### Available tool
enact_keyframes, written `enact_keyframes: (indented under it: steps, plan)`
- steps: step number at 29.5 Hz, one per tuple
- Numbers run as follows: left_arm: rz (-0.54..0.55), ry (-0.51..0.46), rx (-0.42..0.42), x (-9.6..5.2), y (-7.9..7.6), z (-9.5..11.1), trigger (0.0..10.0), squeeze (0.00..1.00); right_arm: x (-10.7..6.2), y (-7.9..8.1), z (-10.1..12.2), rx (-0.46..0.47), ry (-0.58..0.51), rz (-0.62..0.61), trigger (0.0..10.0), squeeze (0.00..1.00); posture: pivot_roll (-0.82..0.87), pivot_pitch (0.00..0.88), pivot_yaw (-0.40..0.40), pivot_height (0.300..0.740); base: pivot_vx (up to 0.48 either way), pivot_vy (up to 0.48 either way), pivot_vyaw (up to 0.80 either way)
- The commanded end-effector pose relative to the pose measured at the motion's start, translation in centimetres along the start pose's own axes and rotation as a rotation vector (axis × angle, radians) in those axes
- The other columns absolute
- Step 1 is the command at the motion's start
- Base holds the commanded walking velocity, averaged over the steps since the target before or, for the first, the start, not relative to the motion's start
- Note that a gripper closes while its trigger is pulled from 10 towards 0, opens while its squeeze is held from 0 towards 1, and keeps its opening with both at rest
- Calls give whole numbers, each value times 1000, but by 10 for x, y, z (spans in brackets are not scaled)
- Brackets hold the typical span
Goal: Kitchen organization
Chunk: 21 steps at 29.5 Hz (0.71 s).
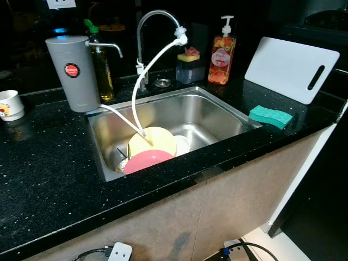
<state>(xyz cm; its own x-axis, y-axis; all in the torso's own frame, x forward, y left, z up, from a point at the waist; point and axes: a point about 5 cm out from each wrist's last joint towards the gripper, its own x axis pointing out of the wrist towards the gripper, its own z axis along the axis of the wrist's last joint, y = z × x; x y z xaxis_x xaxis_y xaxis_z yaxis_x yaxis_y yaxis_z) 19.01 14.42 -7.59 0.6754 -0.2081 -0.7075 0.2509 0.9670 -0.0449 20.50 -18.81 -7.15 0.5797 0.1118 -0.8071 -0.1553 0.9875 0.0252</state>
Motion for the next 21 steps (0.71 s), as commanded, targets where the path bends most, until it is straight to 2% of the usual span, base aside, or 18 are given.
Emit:
enact_keyframes:
  steps: [1,5,7,12,15,16,19,21]
  plan:
    - [50,-40,-23,-1,5,5,10000,0,2,10,-1,5,9,21,10000,0,-38,76,-19,740,0,0,0]
    - [44,-68,-45,0,10,13,10000,0,6,29,3,-38,13,85,10000,0,-38,68,-6,740,0,0,0]
    - [23,-42,-11,2,7,14,10000,0,7,32,7,-24,-15,76,10000,0,-9,72,-34,740,0,0,0]
    - [37,-12,-46,3,7,11,10000,0,7,37,4,-83,-4,118,10000,0,1,70,-35,740,0,0,0]
    - [30,3,-39,0,4,3,10000,0,7,34,14,-3,-46,82,10000,0,-3,62,-26,740,0,0,0]
    - [30,3,-39,0,4,3,10000,0,7,34,14,-3,-46,82,10000,0,-3,62,-26,740,0,0,0]
    - [36,8,-33,-2,7,0,10000,0,8,28,18,159,-47,37,10000,0,0,52,-19,740,0,0,0]
    - [41,13,-37,-2,9,-1,10000,0,8,28,17,174,-40,34,10000,0,0,48,-16,740,0,0,0]
